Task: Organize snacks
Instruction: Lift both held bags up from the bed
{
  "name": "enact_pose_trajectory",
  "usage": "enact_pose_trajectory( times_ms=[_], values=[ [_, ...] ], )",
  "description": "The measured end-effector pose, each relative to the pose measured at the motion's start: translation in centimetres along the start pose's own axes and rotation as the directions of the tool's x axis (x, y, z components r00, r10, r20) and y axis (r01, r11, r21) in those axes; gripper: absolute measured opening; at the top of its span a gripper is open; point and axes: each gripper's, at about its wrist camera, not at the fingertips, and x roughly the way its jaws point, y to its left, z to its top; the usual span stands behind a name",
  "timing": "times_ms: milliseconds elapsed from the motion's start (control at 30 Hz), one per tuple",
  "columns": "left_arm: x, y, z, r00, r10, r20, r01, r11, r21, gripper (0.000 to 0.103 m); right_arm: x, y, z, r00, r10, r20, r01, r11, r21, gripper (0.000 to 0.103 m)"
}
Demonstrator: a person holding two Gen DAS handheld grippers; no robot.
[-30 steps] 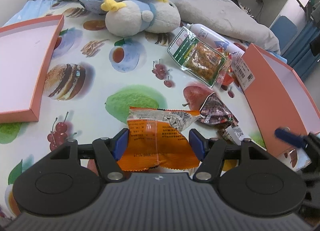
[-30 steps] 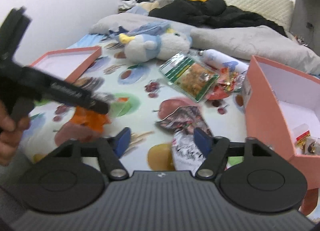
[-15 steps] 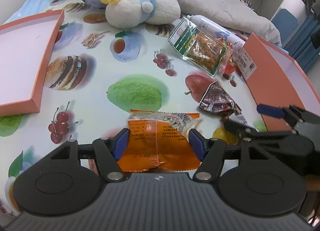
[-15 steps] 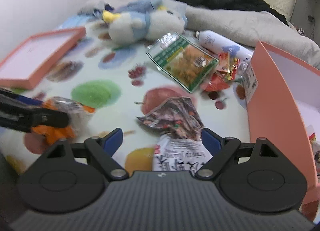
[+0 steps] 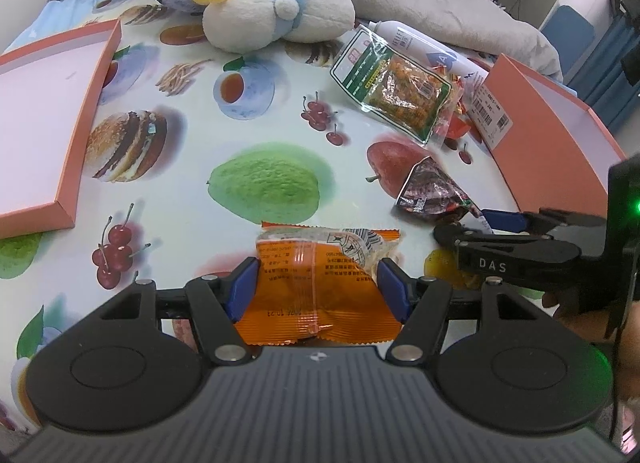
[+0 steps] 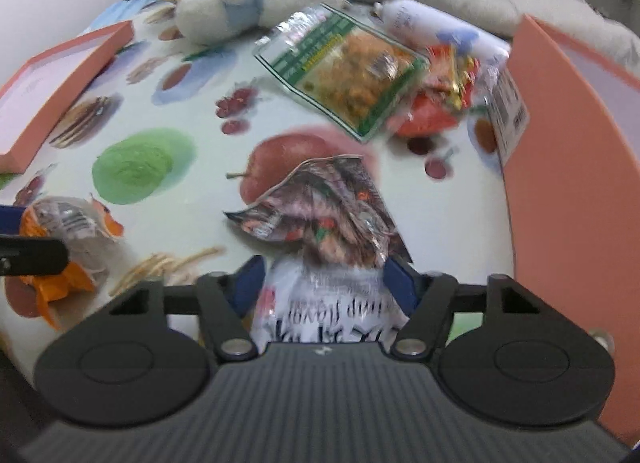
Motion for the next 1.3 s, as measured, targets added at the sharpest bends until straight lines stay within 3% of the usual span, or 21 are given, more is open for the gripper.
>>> enact_pose_trajectory(
  times_ms=[333,433,500,800,900,1000,1300],
  values=[
    [-0.4,-1.0,0.8,1.000,-0.004,0.014,0.004,1.000,0.021,0.069,-2.6,0.7,-1.7,0.999,-0.041,0.032,0.039,0.998,0.053,0.050],
    [-0.6,-1.2,1.2,1.000,-0.008,0.021,0.007,1.000,0.015,0.069,-3.7,0.5,-1.9,0.998,-0.037,0.044,0.034,0.996,0.085,0.049],
    [-0.8,-1.4,1.4,1.000,-0.010,0.025,0.010,1.000,0.013,0.062,-4.4,0.5,-2.0,0.997,-0.047,0.056,0.041,0.995,0.091,0.048],
    [-0.7,-2.1,2.0,1.000,-0.007,0.022,0.006,1.000,0.029,0.061,-5.3,0.2,-2.1,0.996,-0.057,0.062,0.049,0.991,0.122,0.047],
    [-0.3,-2.0,1.9,1.000,0.012,-0.002,-0.012,1.000,0.027,0.064,-5.2,0.3,-2.1,0.997,-0.053,0.057,0.046,0.991,0.126,0.047],
    [0.1,-1.8,2.0,0.999,0.027,-0.027,-0.027,1.000,0.015,0.077,-5.2,0.3,-2.0,0.997,-0.047,0.053,0.040,0.990,0.134,0.047],
    [0.4,-2.1,2.3,0.999,0.034,-0.036,-0.034,0.999,0.005,0.082,-4.9,-0.3,-2.7,0.998,-0.049,0.033,0.044,0.990,0.132,0.046]
  ],
)
